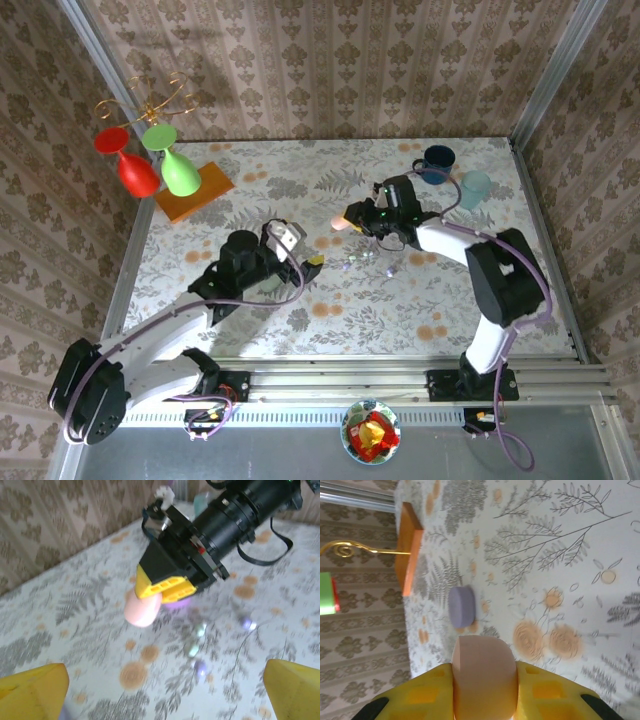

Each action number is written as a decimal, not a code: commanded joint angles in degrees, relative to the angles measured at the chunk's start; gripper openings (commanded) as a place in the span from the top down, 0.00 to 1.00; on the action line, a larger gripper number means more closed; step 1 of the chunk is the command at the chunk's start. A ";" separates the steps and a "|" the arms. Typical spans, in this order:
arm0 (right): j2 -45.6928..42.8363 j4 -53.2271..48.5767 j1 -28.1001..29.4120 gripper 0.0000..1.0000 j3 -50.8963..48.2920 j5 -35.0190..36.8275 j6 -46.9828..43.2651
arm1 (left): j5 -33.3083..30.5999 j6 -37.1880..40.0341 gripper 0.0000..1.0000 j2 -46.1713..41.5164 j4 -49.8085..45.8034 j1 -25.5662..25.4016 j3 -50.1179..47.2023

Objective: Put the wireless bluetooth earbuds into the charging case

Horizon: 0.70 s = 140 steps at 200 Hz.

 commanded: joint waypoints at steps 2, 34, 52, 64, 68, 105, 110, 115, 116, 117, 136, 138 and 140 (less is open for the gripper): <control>5.84 -1.85 0.47 0.81 4.07 1.23 -3.10 | -5.88 2.68 0.00 0.14 -18.96 0.14 4.39; 11.14 -2.94 0.56 0.78 7.18 2.97 -3.17 | -12.26 4.25 0.00 2.27 -28.21 0.36 7.30; 12.37 -3.72 0.56 0.75 7.78 3.32 -3.45 | -14.66 5.15 0.00 4.66 -31.91 0.32 8.93; 11.99 -3.95 0.56 0.71 7.57 3.63 -3.85 | -15.56 5.85 0.00 6.92 -34.86 0.23 10.10; 11.71 -4.03 0.56 0.68 7.54 3.68 -4.00 | -15.69 6.19 0.00 7.72 -36.09 0.33 10.78; 7.28 -6.38 0.60 0.49 6.67 4.67 -7.07 | -17.23 7.05 0.00 15.14 -44.41 0.01 14.19; 6.47 -6.43 0.56 0.47 6.41 4.50 -7.39 | -17.19 6.93 0.00 15.84 -45.21 -0.03 14.63; 5.75 -6.50 0.57 0.45 6.07 4.39 -7.71 | -17.07 6.91 0.00 16.36 -46.02 0.08 15.04; 5.60 -6.46 0.61 0.45 6.05 4.35 -7.75 | -17.03 6.91 0.00 16.49 -46.10 0.10 15.12; 5.49 -6.48 0.59 0.45 5.95 4.28 -7.76 | -17.05 6.91 0.00 16.59 -46.14 0.10 15.24; 2.70 -6.56 0.59 0.41 4.46 3.48 -8.58 | -17.16 6.75 0.00 17.95 -49.03 0.77 16.13; 2.42 -6.65 0.57 0.41 4.27 3.37 -8.69 | -17.16 6.69 0.00 18.11 -49.33 0.91 16.33; 2.13 -6.63 0.63 0.41 4.09 3.24 -8.78 | -17.03 6.59 0.00 18.24 -49.72 1.06 16.49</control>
